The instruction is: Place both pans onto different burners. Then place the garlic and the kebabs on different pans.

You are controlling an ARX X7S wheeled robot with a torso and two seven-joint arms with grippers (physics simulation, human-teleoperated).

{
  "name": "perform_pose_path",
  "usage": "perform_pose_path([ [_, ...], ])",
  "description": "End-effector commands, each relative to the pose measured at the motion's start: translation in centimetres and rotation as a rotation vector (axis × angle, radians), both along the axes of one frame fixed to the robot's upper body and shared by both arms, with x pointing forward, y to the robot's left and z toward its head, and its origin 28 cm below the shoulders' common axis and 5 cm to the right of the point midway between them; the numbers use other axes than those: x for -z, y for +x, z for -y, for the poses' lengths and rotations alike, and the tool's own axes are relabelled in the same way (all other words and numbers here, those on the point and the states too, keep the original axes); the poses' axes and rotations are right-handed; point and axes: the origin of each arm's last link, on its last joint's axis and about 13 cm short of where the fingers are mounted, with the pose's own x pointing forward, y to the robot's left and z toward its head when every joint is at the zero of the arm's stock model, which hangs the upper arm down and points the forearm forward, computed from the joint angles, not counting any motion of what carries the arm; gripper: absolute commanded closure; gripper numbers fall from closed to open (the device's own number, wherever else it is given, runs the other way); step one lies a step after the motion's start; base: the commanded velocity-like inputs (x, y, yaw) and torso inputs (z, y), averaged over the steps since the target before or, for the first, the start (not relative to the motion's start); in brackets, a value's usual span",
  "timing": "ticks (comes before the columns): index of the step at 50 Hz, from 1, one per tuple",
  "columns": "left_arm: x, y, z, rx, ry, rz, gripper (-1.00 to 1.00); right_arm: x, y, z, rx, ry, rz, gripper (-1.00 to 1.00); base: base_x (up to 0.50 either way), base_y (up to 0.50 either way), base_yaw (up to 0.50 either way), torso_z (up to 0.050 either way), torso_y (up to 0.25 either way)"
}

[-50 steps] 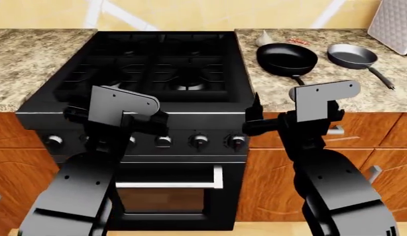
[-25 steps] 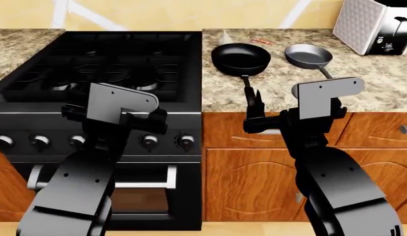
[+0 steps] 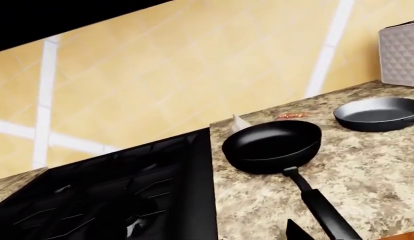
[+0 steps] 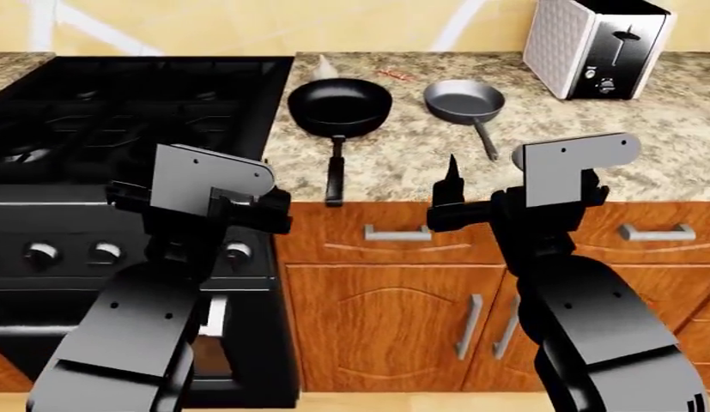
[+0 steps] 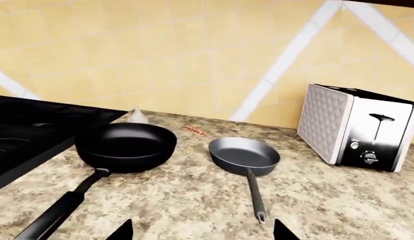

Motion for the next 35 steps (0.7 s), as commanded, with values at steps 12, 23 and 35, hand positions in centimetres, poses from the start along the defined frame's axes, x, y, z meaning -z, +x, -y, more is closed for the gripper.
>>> perform_pose_path([
  [12,-0.19,-0.1,0.12,0.001,0.008,0.0,-1.0,-0.17,-0.07,-0.05,-0.001,-0.011,0.01,-1.0,0.36,-0.34,0.0,0.0,0.0],
  [23,-0.34,-0.31,-0.06,-0.005,0.004,0.004,-1.0,-0.19,-0.08,-0.19,-0.001,-0.02,0.01,-1.0,0.41,-0.04,0.0,0.0,0.0],
  [35,-0.33,-0.33,-0.14,-0.008,0.003,0.004,-1.0,-0.21,-0.07,-0.17,-0.001,-0.014,0.011,-1.0,0.41,0.0,0.0,0.0,0.0],
])
